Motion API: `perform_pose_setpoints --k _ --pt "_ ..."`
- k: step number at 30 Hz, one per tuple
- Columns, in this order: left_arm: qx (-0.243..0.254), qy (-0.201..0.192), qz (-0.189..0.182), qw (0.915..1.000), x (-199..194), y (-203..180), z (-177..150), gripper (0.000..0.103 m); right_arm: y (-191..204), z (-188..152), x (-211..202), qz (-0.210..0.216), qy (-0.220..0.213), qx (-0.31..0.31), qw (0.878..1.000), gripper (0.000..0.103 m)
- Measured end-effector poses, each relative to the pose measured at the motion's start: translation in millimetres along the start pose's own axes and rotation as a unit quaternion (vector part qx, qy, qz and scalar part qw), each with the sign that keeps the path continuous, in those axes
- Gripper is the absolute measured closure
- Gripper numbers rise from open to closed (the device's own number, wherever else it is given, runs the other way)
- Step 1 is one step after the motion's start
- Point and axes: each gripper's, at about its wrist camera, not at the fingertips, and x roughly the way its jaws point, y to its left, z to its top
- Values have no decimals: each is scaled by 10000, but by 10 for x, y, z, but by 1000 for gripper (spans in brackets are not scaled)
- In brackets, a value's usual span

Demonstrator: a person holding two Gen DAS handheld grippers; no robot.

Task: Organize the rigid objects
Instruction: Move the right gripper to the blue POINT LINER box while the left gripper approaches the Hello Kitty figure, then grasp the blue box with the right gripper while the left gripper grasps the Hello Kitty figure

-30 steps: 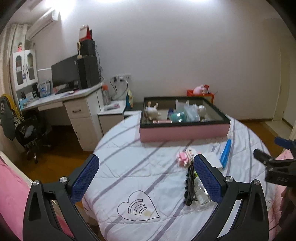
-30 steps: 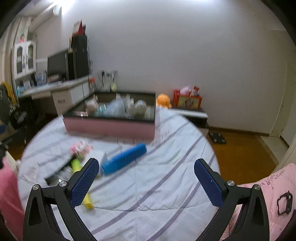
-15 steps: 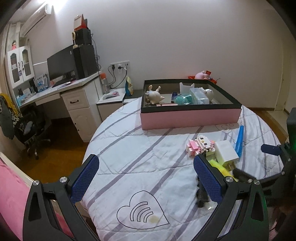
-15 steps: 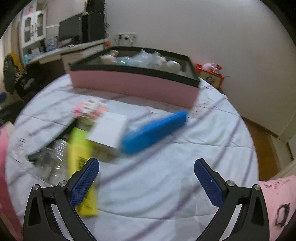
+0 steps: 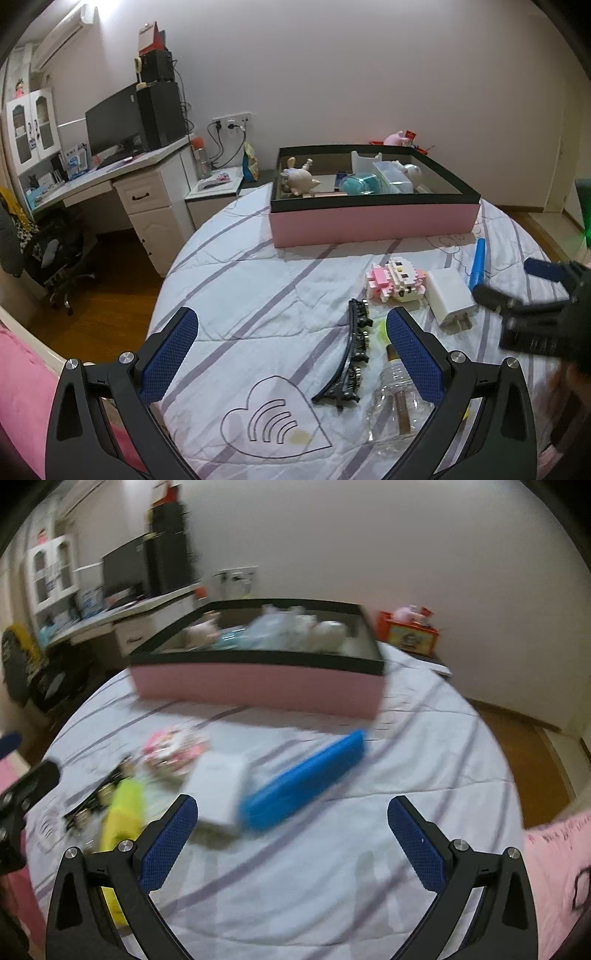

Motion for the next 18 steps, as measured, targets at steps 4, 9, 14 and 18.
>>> perform_pose_setpoints --k 4,9,14,18 --pt "78 29 -46 10000 35 -59 11 0 -188 46 106 -195 188 189 9995 0" --pt "121 101 -69 9999 92 -104 24 0 -235 111 232 -12 322 245 9992 0" --pt "64 151 -167 9997 157 -122 41 0 -226 240 402 -52 407 305 9987 0" --pt "24 233 -224 9995 235 -177 70 0 -253 234 517 -38 616 283 9977 4"
